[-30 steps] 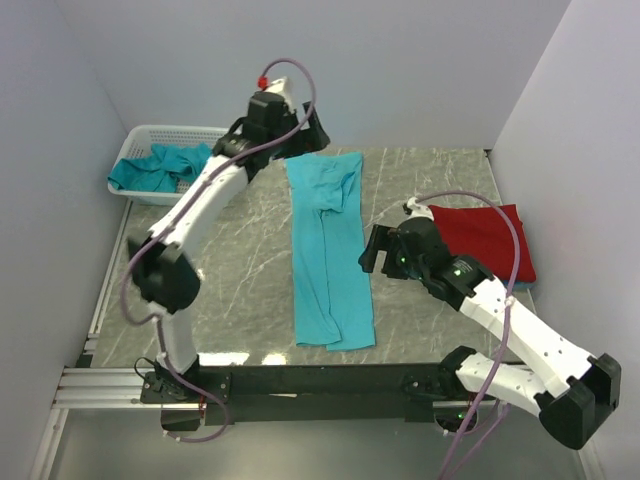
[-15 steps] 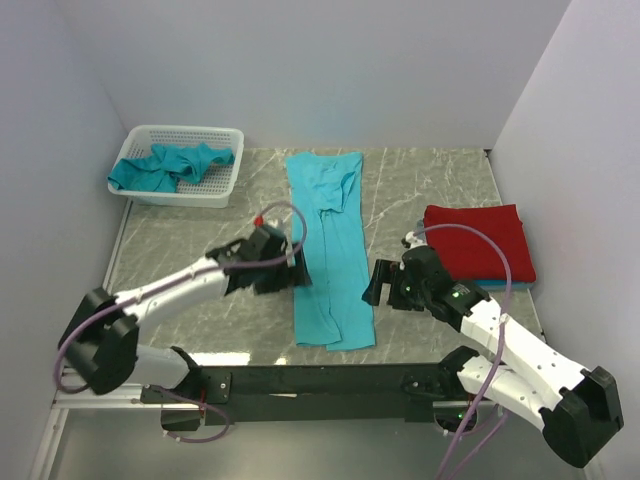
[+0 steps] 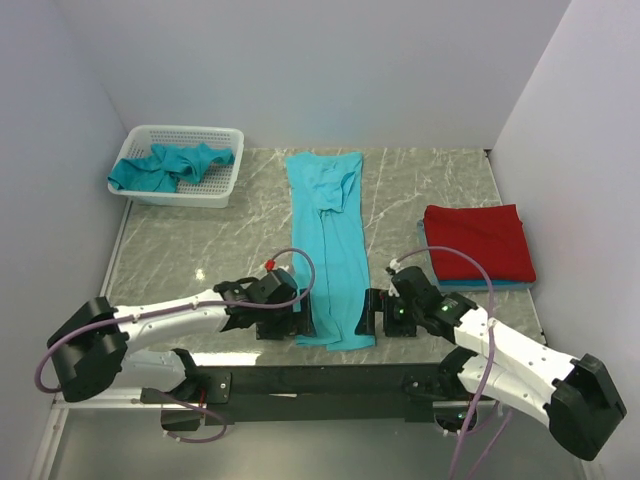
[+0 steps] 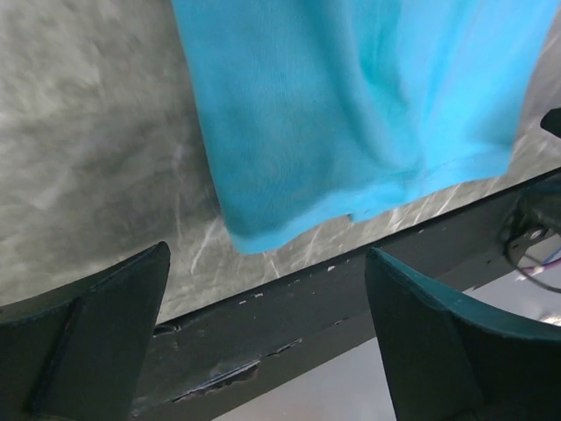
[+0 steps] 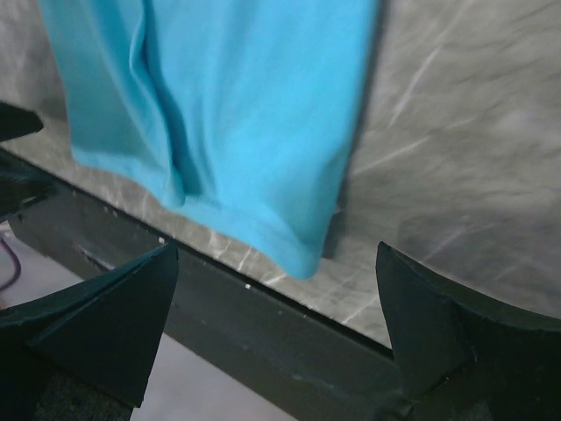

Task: Fold and stack the t-shirts
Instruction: Fold the tshirt

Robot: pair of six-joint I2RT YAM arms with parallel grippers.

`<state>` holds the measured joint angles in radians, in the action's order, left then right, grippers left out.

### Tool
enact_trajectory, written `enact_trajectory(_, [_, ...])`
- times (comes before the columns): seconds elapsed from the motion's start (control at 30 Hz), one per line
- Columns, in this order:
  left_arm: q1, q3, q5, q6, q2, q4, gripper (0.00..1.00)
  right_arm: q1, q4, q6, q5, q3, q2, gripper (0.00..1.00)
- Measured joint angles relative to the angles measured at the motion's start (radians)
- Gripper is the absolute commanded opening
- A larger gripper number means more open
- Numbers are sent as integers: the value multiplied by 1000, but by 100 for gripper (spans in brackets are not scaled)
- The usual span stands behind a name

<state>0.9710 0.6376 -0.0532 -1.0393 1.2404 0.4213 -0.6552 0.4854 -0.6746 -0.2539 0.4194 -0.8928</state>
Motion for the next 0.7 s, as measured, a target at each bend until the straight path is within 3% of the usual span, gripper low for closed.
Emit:
enact_trajectory(0.1, [24, 0, -3, -12, 45, -14, 89, -50, -14, -32, 2, -9, -6, 97])
enact_trajectory(0.13, [31, 0, -3, -16, 68, -15, 81, -66, -23, -45, 5, -14, -9, 96])
enact_trajectory(0.47, [56, 63, 16, -20, 190, 1, 36, -135, -42, -137, 63, -32, -48, 86])
enact_trajectory(0.53, [57, 65, 18, -19, 198, 2, 25, -135, -50, -148, 68, -35, -48, 80])
enact_trajectory(0.7, [66, 59, 16, -20, 202, -2, 7, -138, -76, -184, 72, -50, -45, 78])
